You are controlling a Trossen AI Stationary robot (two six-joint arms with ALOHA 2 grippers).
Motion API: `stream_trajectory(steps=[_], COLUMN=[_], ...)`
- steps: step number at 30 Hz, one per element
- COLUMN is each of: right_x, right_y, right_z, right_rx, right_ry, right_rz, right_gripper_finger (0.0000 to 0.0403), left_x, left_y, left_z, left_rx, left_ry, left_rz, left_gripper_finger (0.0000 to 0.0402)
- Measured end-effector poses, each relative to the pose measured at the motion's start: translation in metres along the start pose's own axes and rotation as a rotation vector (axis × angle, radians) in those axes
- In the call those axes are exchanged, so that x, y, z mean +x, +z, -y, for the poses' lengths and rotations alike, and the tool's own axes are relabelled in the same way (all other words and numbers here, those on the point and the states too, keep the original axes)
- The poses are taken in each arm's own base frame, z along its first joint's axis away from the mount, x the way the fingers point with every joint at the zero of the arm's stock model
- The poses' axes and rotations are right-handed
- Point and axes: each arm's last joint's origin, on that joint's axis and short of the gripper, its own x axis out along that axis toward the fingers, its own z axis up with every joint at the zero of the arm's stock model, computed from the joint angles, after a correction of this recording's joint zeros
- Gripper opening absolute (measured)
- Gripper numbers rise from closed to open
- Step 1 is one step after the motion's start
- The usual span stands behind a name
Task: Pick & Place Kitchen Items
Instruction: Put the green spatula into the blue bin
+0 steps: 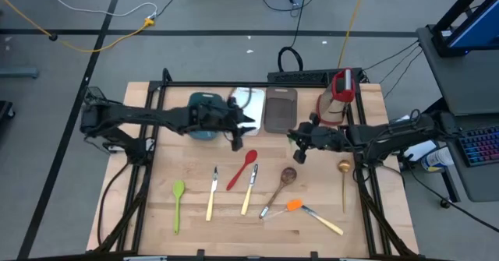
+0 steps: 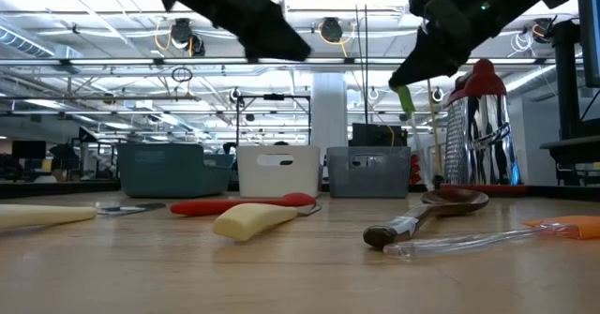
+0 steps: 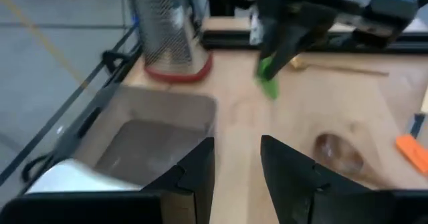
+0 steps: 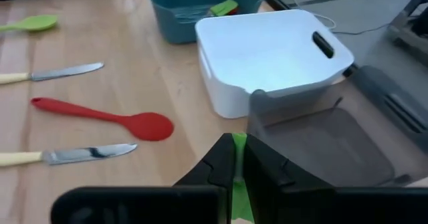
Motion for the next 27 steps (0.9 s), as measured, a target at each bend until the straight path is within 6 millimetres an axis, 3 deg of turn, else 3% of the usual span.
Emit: stream_trajectory(steps=[8, 13, 20, 27], right_x=[0.006, 0.010, 0.016, 0.019], right_y=[0.002, 0.006, 0.005, 0.006], right_z=[0.010, 0.014, 0.016, 0.019], right_rx=[0.020, 0.048, 0.070, 0.089], right_ry=[-0.047, -0.057, -0.050, -0.053], right_rz=[-0.005, 0.038, 0.160, 0.222], right_gripper_finger=[0.0015, 0.0015, 0.0015, 0.0015], left_x=[0.063, 0.089, 0.104, 0.104], left_y=[-0.024, -0.043, -0.062, -0.062], left_z=[0.020, 0.024, 0.023, 0.022], left_rx=[-0.098, -0.200, -0.279, -0.177], left_ry=[-0.040, -0.054, 0.013, 0.048], left_rz=[0.182, 0.248, 0.236, 0.233], left_gripper_finger=[0.0127, 0.0127, 0.0127, 0.0130])
